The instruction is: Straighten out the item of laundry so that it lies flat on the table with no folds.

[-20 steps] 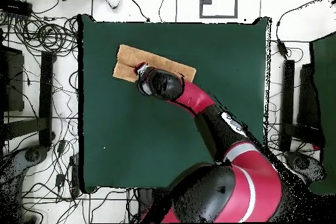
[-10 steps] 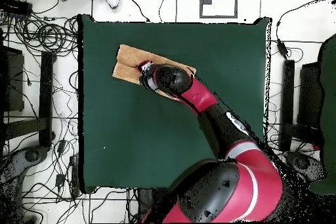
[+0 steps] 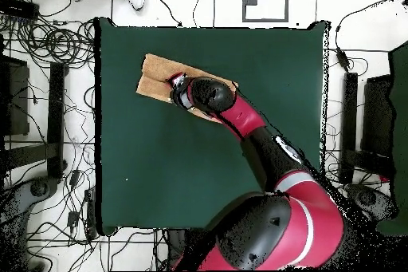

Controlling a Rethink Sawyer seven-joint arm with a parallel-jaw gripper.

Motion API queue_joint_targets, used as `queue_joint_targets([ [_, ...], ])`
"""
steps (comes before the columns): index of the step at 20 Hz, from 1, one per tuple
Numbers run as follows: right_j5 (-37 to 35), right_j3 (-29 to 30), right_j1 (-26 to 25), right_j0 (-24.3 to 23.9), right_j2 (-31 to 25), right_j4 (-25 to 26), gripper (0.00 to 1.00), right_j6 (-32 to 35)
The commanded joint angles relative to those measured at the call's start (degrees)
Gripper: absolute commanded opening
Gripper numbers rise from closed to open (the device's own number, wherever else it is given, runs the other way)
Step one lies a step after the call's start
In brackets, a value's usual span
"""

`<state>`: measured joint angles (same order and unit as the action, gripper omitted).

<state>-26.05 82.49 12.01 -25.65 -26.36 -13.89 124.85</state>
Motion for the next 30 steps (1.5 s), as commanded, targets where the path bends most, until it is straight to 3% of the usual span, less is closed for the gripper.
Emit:
queue_joint_targets([
  [1,-8.4,8.9,-6.5,3.8,-1.5,-3.6,1.00,8.7],
  [10,-12.9,13.7,-3.6,2.9,-3.0,-8.1,1.00,10.7],
  [22,-10.3,19.0,-3.0,3.2,-4.6,-12.1,1.00,10.5],
  [30,-11.1,16.7,-4.2,3.9,-3.2,-12.8,1.00,9.9],
])
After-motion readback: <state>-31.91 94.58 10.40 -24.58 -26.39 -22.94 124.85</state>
